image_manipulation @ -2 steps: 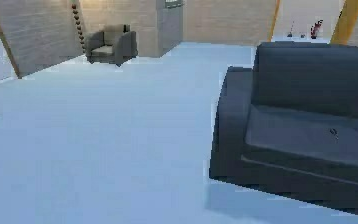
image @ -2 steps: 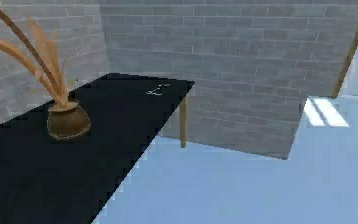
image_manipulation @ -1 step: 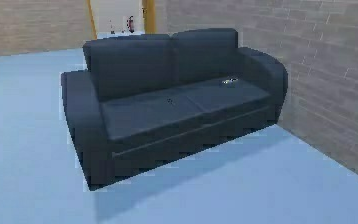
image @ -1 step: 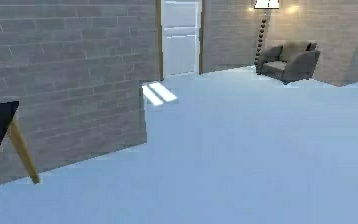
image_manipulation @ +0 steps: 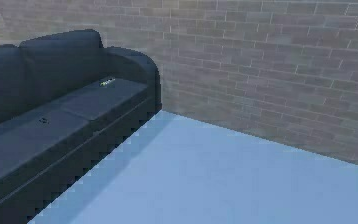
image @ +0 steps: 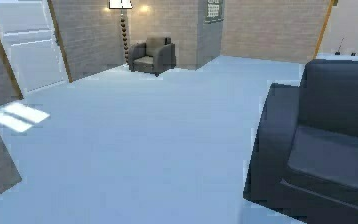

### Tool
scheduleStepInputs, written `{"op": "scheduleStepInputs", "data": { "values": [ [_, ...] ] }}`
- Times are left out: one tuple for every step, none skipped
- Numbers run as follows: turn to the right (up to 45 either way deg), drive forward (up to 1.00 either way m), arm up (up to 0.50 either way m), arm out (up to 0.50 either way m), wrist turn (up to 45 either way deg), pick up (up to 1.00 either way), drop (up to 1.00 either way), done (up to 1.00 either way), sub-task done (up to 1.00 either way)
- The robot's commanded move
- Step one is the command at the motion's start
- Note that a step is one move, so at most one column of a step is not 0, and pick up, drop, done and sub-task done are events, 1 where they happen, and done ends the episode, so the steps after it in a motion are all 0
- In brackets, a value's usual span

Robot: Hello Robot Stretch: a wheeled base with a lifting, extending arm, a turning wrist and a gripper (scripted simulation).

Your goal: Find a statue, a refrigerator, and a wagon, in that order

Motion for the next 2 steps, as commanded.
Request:
{"op": "scheduleStepInputs", "data": {
  "values": [
    [0.0,1.00,0.00,0.00,0.0,0.00,0.00,0.00,0.00],
    [9.0,0.00,0.00,0.00,0.0,0.00,0.00,0.00,0.00]
  ]
}}
